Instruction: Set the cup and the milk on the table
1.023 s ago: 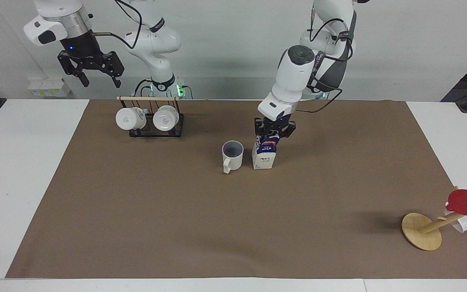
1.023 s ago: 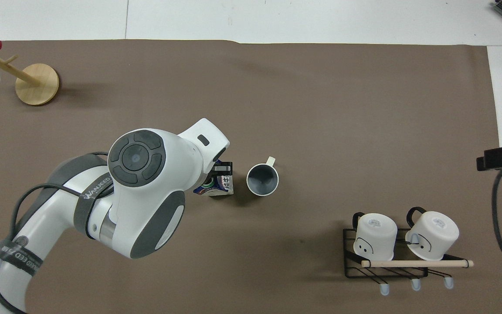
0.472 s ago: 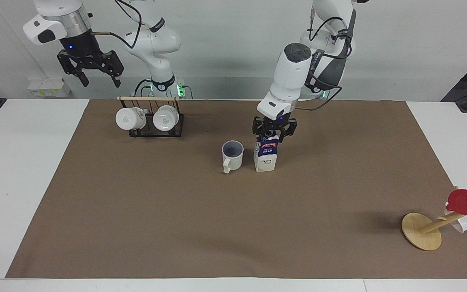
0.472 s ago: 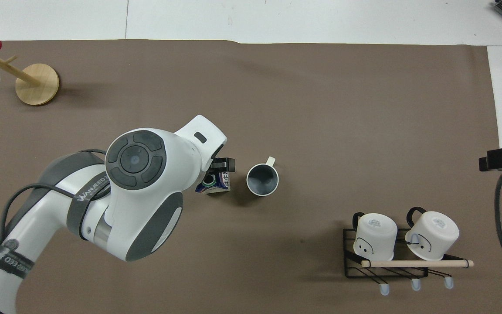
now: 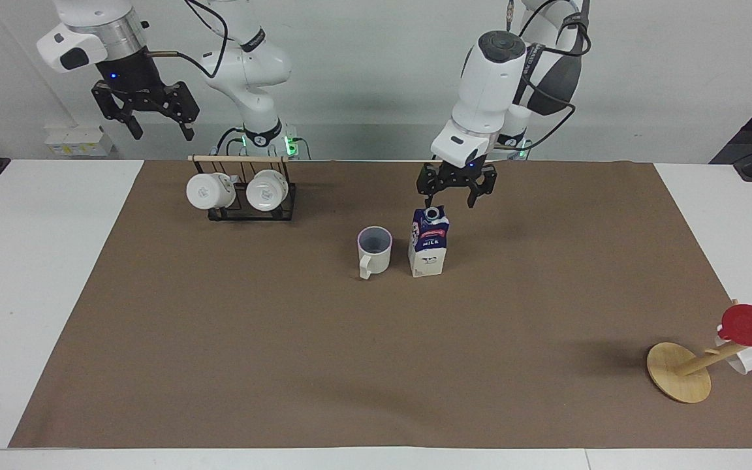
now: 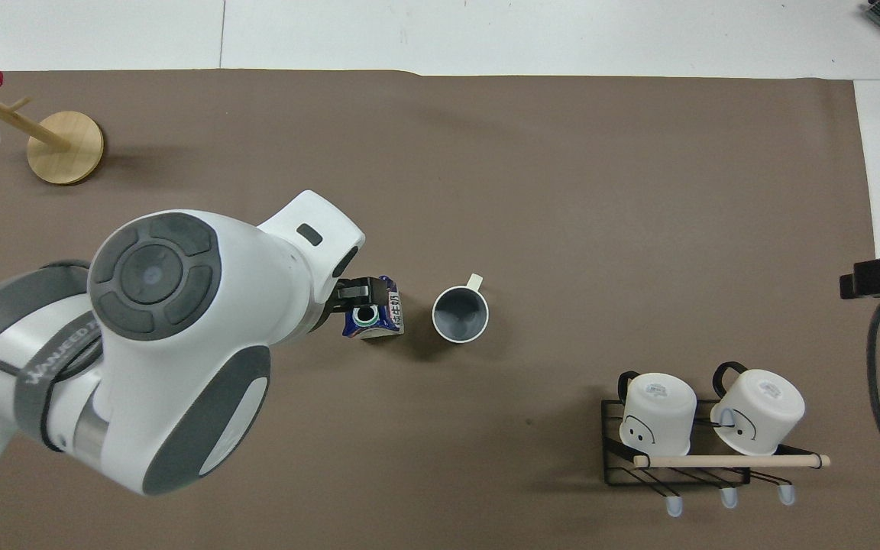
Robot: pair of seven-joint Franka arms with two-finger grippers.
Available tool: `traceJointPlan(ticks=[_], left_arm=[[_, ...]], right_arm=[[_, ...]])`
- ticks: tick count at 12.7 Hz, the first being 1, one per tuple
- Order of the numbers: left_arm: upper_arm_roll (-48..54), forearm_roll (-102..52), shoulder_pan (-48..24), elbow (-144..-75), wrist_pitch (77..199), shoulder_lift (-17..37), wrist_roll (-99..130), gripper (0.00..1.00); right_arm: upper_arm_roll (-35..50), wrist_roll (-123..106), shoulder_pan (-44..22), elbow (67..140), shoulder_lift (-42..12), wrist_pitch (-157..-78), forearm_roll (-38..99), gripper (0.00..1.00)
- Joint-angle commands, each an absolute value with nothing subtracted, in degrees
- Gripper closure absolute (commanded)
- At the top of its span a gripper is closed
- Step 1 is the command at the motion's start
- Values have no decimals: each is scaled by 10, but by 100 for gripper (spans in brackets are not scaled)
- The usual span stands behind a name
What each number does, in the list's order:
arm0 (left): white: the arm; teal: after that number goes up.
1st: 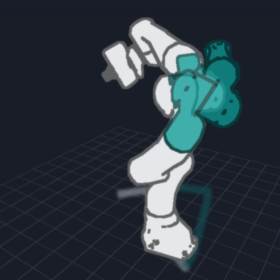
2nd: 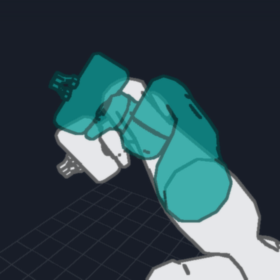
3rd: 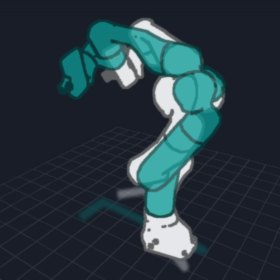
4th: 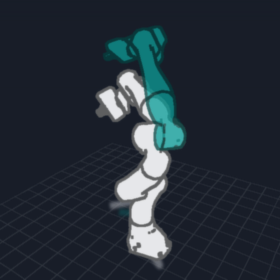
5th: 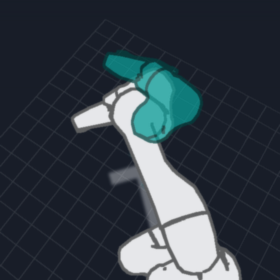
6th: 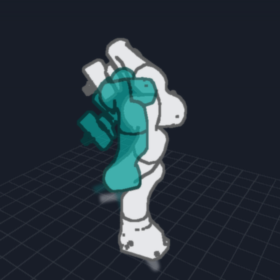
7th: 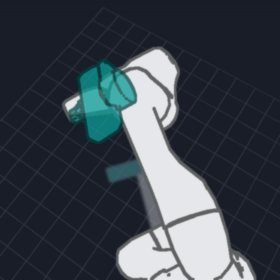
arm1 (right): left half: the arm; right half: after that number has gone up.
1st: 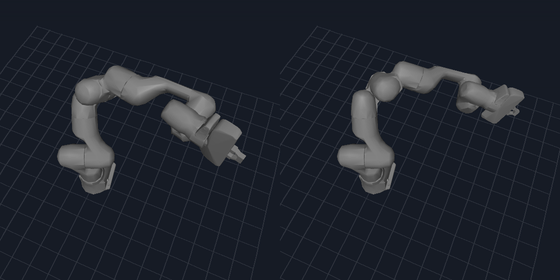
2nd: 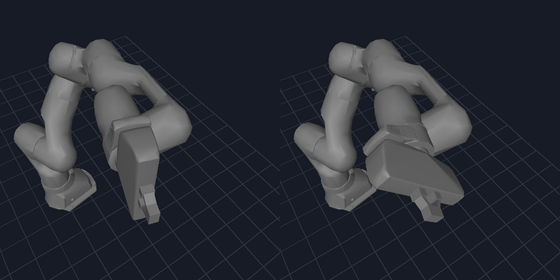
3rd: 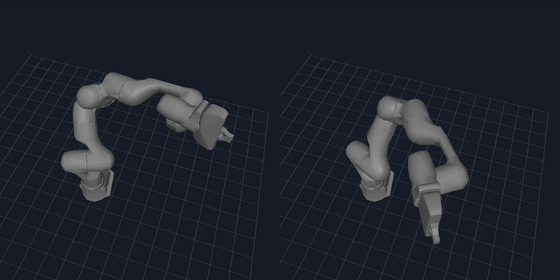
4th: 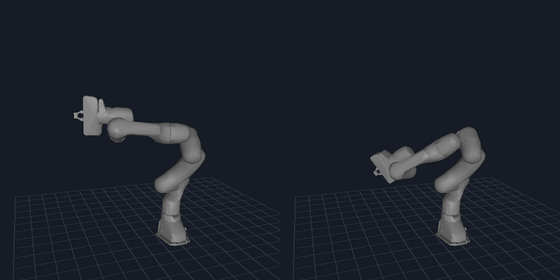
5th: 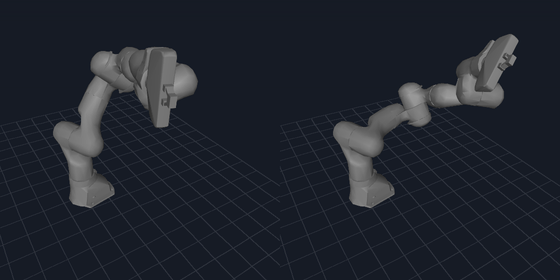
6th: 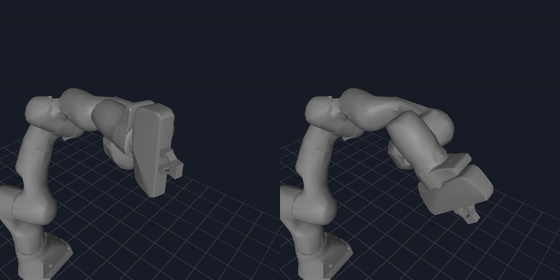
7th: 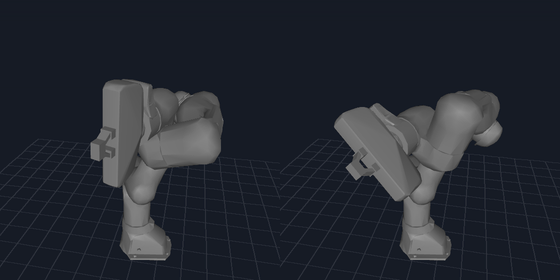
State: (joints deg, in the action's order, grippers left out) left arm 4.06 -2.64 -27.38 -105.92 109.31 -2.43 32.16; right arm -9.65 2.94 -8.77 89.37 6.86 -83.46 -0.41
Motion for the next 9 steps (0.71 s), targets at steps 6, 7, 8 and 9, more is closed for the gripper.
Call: traceJointPlan(ticks=[6,7,8,9], left_arm=[[29,-32,-151,-956,876,-62,128,0],[29,-29,-131,-941,855,-62,114,0],[29,-26,-109,-922,837,-62,107,0],[29,-25,-88,-906,821,-62,107,0]], right_arm=[[-96,33,-84,896,74,-831,-2,0],[-96,33,-84,896,74,-831,-2,0],[-96,33,-84,896,74,-831,-2,0],[-96,33,-84,896,74,-831,-2,0]])
